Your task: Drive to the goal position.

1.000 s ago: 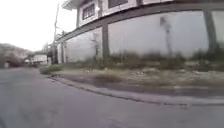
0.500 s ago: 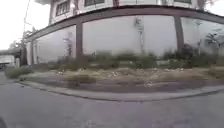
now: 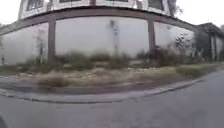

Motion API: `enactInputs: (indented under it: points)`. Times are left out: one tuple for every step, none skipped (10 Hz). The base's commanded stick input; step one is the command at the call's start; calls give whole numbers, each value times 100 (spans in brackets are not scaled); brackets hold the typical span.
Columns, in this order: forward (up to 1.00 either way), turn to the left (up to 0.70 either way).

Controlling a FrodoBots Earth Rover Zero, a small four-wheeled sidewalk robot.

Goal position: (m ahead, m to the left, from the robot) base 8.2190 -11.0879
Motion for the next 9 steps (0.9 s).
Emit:
enactInputs:
  points:
    - [0, -100]
    - [0, -100]
    - [0, -100]
    - [0, -100]
    - [0, -100]
    - [0, -100]
    - [0, -85]
    - [0, -22]
    - [0, 0]
